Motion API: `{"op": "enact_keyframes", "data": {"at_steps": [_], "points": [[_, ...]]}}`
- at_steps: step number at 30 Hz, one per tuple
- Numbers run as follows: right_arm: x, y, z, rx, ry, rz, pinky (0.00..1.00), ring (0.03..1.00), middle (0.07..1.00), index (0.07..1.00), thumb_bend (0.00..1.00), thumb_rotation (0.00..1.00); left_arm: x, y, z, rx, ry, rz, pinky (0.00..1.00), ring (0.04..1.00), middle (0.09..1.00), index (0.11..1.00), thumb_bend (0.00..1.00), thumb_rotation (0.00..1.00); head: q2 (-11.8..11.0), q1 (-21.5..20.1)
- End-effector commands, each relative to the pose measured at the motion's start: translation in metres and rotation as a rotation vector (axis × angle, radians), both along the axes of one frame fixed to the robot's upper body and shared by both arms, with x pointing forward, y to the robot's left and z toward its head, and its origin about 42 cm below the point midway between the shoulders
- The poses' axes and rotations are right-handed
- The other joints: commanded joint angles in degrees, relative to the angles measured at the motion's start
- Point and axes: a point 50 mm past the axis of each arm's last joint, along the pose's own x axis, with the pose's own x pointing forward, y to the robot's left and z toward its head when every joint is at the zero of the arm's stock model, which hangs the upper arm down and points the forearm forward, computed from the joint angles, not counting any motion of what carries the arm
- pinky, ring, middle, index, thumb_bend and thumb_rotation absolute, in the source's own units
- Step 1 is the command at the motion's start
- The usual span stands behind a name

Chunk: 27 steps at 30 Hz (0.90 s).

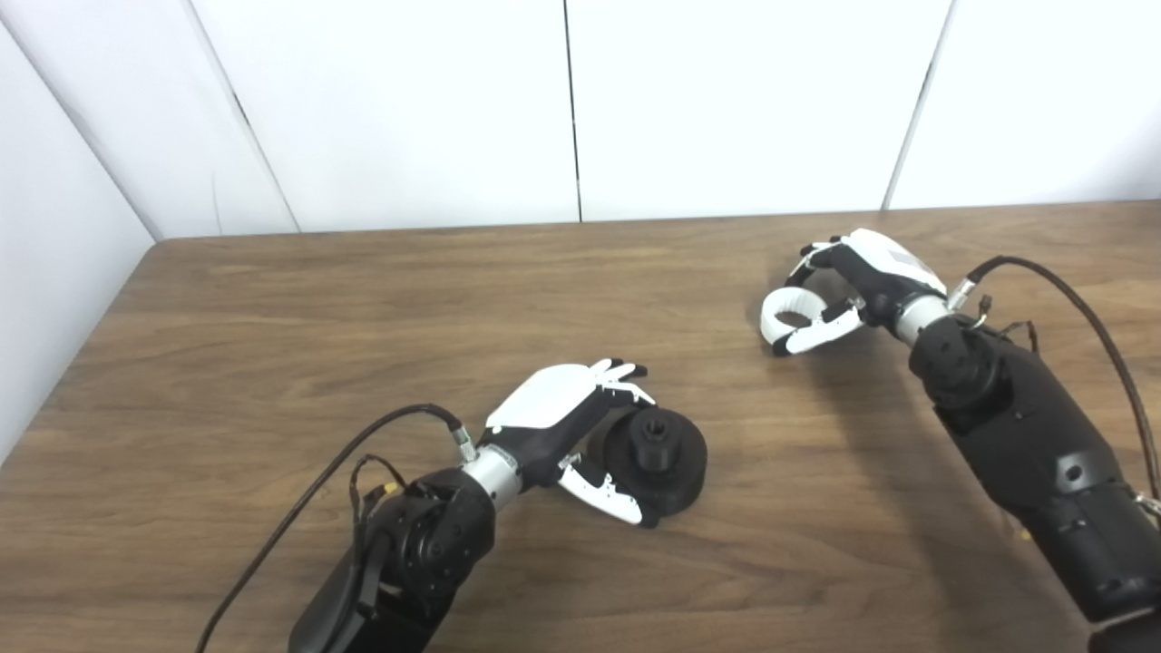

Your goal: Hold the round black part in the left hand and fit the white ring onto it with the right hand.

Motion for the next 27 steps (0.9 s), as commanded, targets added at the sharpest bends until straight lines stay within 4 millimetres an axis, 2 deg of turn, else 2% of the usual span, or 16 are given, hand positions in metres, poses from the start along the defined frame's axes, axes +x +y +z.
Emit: {"op": "enact_keyframes", "data": {"at_steps": [1,4,6,8,27], "points": [[0.009,-0.001,0.026,0.013,-0.097,0.010,1.00,1.000,0.904,0.587,0.81,0.25,0.004,0.006,0.006,0.024,-0.018,0.008,0.93,1.000,0.965,0.687,0.88,0.33,0.04,0.02],[0.008,-0.001,0.028,0.016,-0.102,0.010,1.00,1.000,0.904,0.584,0.81,0.24,0.004,0.006,0.006,0.025,-0.017,0.010,0.93,1.000,0.963,0.686,0.88,0.33,0.07,-0.10],[0.007,-0.001,0.030,0.017,-0.107,0.014,1.00,1.000,0.904,0.522,0.62,0.18,0.004,0.006,0.005,0.025,-0.015,0.008,0.94,1.000,0.965,0.687,0.88,0.33,0.08,-0.08],[0.005,-0.001,0.033,0.015,-0.111,0.018,1.00,1.000,0.905,0.498,0.54,0.16,0.004,0.007,0.005,0.029,-0.014,0.006,0.94,1.000,0.967,0.688,0.87,0.33,0.06,0.02],[-0.020,0.010,0.064,0.019,-0.167,0.086,1.00,1.000,0.891,0.491,0.52,0.15,0.007,0.006,0.006,0.034,-0.016,0.008,0.93,1.000,0.965,0.690,0.88,0.33,0.11,-0.15]]}}
